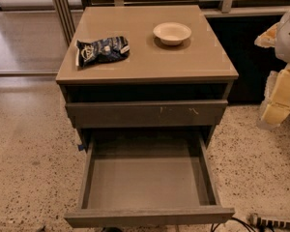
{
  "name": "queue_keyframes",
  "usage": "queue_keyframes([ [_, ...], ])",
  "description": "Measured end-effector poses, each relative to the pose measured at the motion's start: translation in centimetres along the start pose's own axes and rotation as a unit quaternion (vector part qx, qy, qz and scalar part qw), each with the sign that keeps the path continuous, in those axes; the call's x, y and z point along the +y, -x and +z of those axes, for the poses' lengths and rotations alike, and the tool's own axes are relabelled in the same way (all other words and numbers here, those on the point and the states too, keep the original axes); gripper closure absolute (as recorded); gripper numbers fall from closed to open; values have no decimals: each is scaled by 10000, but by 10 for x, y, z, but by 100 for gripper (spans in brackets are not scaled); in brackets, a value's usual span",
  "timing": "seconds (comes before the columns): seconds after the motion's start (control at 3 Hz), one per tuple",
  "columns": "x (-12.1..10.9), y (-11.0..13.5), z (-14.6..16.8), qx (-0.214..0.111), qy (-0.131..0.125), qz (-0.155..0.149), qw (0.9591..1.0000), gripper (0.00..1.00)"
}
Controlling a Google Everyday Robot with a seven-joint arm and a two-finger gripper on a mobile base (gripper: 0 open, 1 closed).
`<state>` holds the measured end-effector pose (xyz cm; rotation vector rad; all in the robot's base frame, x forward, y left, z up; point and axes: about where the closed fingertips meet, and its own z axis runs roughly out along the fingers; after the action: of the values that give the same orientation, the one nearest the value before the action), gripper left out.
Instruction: Close middle drawer
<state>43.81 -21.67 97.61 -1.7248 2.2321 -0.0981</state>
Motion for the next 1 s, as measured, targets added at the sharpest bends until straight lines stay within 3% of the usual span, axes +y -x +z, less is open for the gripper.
queue_keyframes([
  [0.33, 0, 0, 0, 0, 1, 0, 10000, 0],
  [0.67, 9, -6, 30, -80, 203, 80, 9997, 0],
  [1.0, 27, -12, 93, -215, 733, 99, 9970, 0],
])
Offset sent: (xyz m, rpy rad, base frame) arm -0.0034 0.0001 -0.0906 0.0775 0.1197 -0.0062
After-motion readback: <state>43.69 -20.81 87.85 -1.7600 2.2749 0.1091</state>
